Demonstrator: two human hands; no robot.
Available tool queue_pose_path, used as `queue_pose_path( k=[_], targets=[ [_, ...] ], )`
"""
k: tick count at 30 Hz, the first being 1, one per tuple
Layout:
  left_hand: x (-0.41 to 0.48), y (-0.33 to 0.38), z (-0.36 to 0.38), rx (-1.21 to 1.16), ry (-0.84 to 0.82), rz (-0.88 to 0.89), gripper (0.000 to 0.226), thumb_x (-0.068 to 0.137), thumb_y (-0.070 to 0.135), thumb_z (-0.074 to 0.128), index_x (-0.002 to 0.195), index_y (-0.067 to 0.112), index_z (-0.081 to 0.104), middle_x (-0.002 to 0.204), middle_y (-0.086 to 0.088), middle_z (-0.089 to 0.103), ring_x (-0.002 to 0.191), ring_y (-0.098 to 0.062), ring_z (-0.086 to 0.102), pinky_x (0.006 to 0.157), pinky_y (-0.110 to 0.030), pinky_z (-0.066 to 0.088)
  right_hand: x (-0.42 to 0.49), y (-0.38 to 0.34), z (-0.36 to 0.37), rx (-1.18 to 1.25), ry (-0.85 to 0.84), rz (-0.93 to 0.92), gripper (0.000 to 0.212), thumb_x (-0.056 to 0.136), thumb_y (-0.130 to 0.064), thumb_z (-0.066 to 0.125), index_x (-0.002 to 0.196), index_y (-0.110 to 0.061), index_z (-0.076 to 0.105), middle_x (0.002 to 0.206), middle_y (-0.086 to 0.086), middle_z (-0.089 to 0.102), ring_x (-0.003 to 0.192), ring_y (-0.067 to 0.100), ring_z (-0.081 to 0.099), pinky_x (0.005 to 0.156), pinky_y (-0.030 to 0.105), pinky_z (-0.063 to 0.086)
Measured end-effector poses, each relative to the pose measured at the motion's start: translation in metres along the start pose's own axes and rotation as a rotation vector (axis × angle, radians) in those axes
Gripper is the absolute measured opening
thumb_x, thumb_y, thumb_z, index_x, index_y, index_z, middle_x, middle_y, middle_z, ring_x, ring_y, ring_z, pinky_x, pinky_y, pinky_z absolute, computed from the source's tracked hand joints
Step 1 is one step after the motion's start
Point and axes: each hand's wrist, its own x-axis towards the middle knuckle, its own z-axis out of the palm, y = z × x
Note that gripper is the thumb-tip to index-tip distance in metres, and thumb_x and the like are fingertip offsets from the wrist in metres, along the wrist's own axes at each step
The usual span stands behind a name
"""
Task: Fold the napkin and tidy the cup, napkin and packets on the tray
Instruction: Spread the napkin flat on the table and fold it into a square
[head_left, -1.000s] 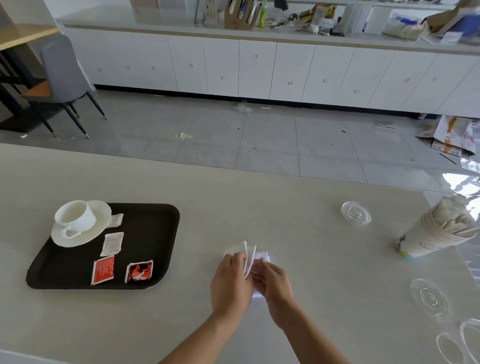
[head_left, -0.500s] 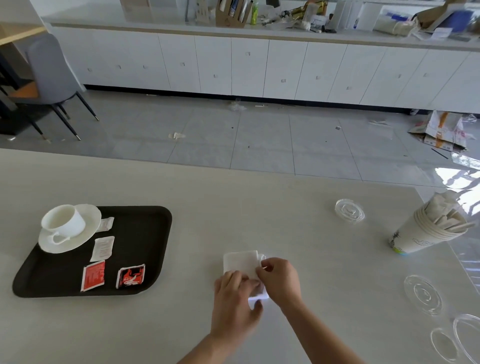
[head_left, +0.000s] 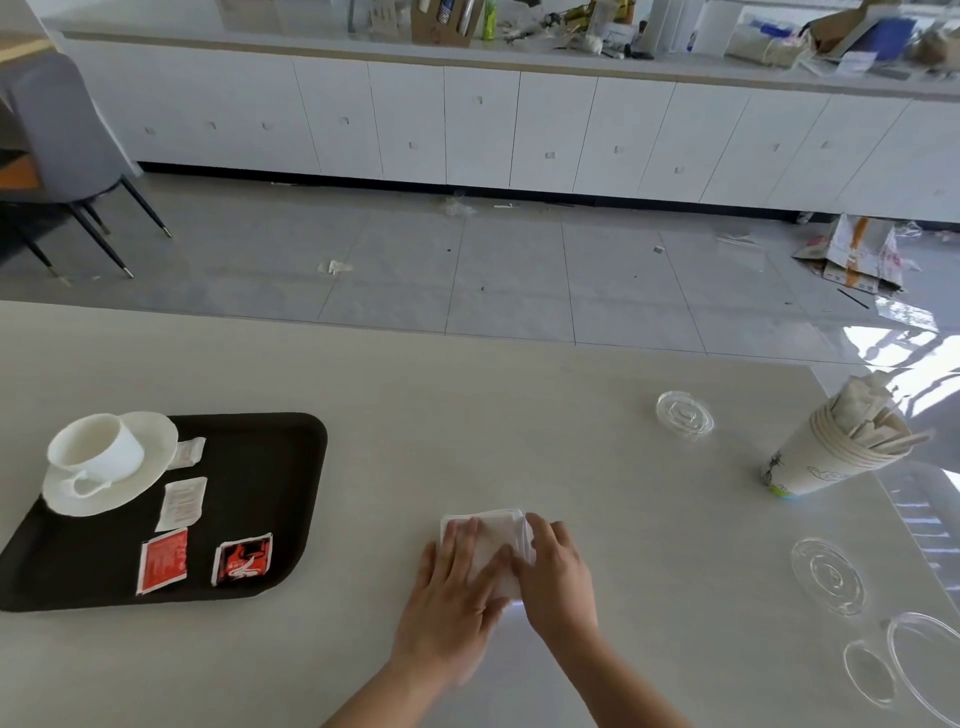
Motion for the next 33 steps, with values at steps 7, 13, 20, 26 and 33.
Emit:
queue_pose_path(
  k=[7, 13, 20, 26, 33],
  targets=[
    [0.003, -0.01, -0.002, 0.024, -0.002, 0.057, 0.053, 0.098, 0.053, 0.027, 0.148, 0.051, 0.007, 0.161, -0.004, 0.0, 0.147, -0.023, -0.007, 0.111, -0.046, -0.002, 0.006, 0.006, -0.003, -0.301, -0.068, -0.248, 0.067, 0.096, -0.019, 0.043, 0.153, -0.038, 0.012, 0.162, -0.017, 0.008, 0.141, 0.02, 0.023, 0.103, 0.033, 0.042],
    [0.008, -0.025, -0.014, 0.171, -0.074, 0.189, 0.056, 0.097, 0.055, 0.025, 0.15, 0.047, 0.008, 0.161, -0.008, 0.011, 0.147, -0.034, 0.008, 0.112, -0.056, 0.005, 0.013, 0.018, -0.01, -0.449, -0.154, -0.374, 0.049, 0.104, -0.042, 0.029, 0.152, -0.031, 0.028, 0.16, -0.016, 0.024, 0.147, 0.018, 0.021, 0.11, 0.032, 0.027],
    [0.001, -0.028, -0.031, 0.129, 0.036, 0.048, 0.053, 0.089, 0.04, 0.058, 0.14, 0.037, 0.042, 0.153, -0.015, 0.034, 0.139, -0.04, 0.034, 0.106, -0.058, 0.036, 0.023, -0.002, -0.018, -0.283, -0.08, -0.122, 0.025, 0.087, -0.026, 0.066, 0.109, -0.014, 0.062, 0.107, 0.004, 0.062, 0.104, 0.029, 0.057, 0.08, 0.034, 0.045],
    [-0.02, 0.0, -0.03, -0.34, 0.063, -0.605, 0.04, 0.088, 0.047, 0.058, 0.106, 0.011, 0.061, 0.1, -0.009, 0.064, 0.098, -0.03, 0.059, 0.083, -0.038, 0.044, 0.014, -0.001, -0.012, -0.223, -0.12, 0.102, 0.032, 0.084, -0.033, 0.071, 0.108, -0.015, 0.06, 0.108, 0.007, 0.061, 0.1, 0.031, 0.061, 0.08, 0.032, 0.045],
    [-0.013, 0.016, -0.032, -0.447, 0.057, -0.636, 0.025, 0.085, 0.037, 0.063, 0.095, 0.015, 0.058, 0.096, -0.001, 0.066, 0.092, -0.022, 0.061, 0.076, -0.032, 0.046, -0.002, -0.012, -0.011, -0.254, -0.157, 0.125, 0.02, 0.082, -0.031, 0.066, 0.083, -0.016, 0.053, 0.09, 0.006, 0.062, 0.083, 0.029, 0.057, 0.065, 0.029, 0.034]
  ],
)
